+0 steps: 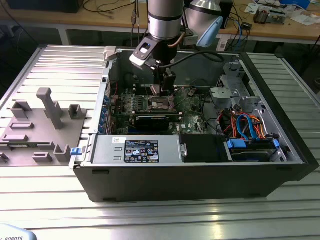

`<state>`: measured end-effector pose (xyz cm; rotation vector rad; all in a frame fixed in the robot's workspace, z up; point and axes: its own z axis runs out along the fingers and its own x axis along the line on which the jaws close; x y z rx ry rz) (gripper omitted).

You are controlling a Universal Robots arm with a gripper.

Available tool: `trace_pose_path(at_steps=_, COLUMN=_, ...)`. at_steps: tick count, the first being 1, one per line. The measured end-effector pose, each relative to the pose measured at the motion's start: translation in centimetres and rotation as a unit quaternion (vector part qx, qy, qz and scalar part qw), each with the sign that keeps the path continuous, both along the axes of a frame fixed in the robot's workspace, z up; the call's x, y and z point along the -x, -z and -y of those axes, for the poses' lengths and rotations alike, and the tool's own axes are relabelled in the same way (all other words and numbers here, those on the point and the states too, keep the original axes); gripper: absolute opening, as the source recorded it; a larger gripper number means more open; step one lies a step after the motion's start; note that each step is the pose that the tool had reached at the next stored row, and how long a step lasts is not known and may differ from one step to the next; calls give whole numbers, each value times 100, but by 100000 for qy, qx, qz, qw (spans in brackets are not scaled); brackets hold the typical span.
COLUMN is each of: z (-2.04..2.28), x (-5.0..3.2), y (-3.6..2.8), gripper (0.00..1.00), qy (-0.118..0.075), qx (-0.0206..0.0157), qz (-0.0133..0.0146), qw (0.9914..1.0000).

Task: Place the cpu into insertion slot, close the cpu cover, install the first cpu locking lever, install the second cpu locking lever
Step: 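Place the cpu into insertion slot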

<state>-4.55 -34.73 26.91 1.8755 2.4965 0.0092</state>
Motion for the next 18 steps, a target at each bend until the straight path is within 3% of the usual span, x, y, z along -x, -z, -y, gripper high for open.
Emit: trace_pose_path(at_steps=18, z=0, x=0, y=1, gripper=55, qy=2711, qx=3, qz=-4, qw=99963)
